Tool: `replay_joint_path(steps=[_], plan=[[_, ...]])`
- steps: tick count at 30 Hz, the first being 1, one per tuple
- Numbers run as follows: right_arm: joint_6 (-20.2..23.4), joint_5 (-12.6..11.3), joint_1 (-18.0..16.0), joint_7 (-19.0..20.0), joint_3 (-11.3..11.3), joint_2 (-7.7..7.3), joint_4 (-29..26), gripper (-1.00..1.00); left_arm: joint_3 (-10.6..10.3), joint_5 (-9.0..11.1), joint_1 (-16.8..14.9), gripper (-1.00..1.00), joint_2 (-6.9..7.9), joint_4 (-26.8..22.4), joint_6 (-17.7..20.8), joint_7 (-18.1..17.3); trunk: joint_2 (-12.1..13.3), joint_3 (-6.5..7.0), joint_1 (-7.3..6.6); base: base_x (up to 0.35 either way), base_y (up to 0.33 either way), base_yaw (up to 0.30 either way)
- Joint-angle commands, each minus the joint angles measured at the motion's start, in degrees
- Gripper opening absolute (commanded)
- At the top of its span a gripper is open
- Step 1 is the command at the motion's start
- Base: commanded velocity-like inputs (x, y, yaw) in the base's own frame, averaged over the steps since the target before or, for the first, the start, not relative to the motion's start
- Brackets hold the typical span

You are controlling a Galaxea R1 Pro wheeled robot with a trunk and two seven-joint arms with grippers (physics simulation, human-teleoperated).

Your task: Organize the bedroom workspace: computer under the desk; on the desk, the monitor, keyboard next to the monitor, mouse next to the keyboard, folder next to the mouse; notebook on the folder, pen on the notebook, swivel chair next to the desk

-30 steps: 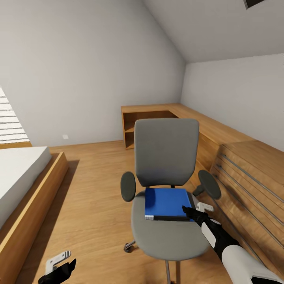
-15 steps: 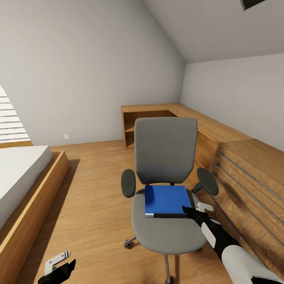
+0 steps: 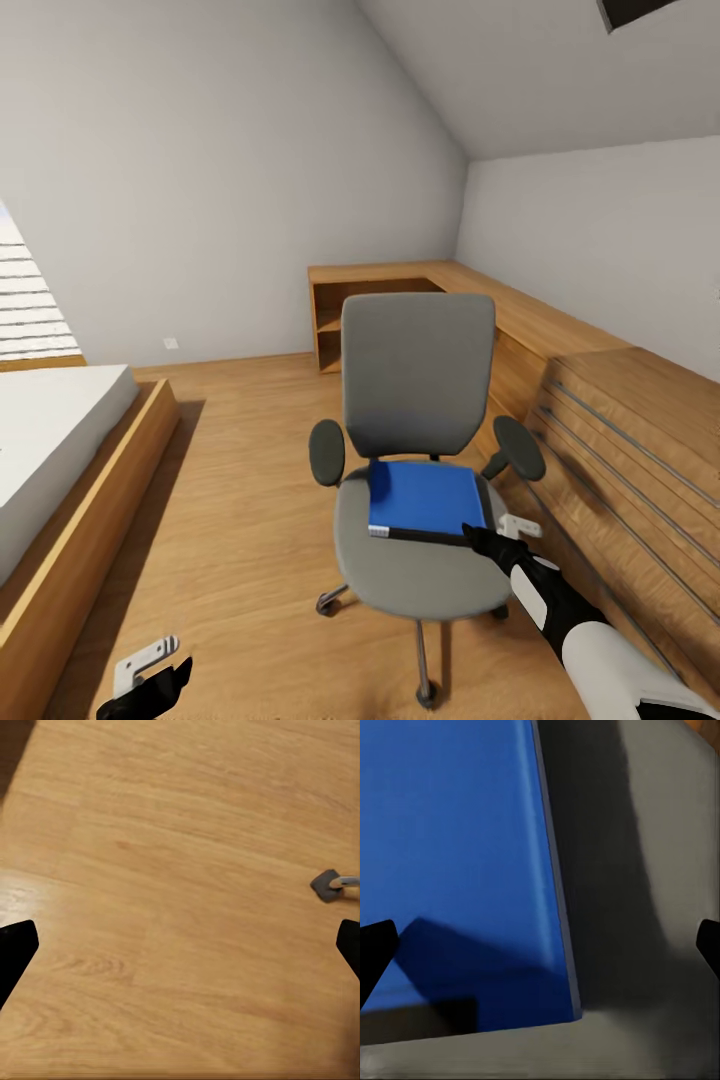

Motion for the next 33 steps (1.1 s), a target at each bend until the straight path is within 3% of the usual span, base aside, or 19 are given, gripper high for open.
replay_joint_path(steps=[1, 19, 27, 33], plan=[[0.29, -0.31, 0.02, 0.31, -0.25, 0.01, 1.03, 1.0, 0.24, 0.48, -0.04, 1.0, -0.07, -0.09, 0.43, -0.33, -0.02, -0.06, -0.01, -0.065, 0.0, 0.0], [-0.14, -0.27, 0.02, 0.31, -0.22, 0.01, 0.68, 1.0, 0.19, 0.48, -0.04, 1.0, -0.09, 1.24, -0.04, -0.34, -0.02, -0.06, -0.01, -0.01, 0.0, 0.0], [-2.6, -0.3, 0.02, 0.35, -0.21, 0.02, -2.22, 1.0, -0.05, 0.36, -0.04, 1.0, -0.09, 3.91, -5.86, -0.22, -0.02, -0.06, -0.01, 0.0, 0.0, 0.0], [-3.34, -0.31, 0.02, 0.32, -0.3, -0.01, -4.15, 1.0, -0.04, 0.36, -0.04, 1.0, -0.09, 4.38, -6.83, -0.24, -0.02, -0.06, -0.01, 0.0, 0.0, 0.0]])
